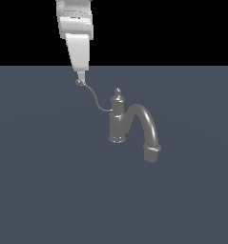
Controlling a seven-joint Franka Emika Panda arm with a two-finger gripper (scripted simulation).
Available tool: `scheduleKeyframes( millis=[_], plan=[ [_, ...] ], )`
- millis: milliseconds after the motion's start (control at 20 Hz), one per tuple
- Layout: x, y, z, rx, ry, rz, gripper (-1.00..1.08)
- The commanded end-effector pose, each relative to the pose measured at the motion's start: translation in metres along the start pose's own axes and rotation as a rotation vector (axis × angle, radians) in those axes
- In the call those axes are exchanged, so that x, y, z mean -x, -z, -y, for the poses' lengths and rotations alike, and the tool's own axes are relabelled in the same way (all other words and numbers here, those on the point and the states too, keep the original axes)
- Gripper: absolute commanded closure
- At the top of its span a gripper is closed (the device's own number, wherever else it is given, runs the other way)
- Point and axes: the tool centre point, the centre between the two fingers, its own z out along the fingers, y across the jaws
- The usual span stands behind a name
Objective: Turn on the faucet by rotating a designated handle.
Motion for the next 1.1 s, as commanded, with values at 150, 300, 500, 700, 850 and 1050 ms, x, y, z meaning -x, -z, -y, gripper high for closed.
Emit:
scheduleKeyframes(
  millis=[150,300,500,700,850,1050],
  plan=[
    [-0.001,0.0,-0.02,0.005,-0.001,-0.001,1.08],
    [-0.001,0.0,-0.03,0.005,-0.001,-0.001,1.08],
    [-0.001,0.0,-0.043,0.005,-0.001,-0.001,1.08],
    [-0.004,0.002,-0.043,-0.006,-0.004,-0.002,1.08],
    [-0.012,0.002,-0.053,-0.005,-0.004,-0.002,1.08],
    [-0.024,0.002,-0.066,-0.003,-0.004,-0.001,1.08]
  ],
)
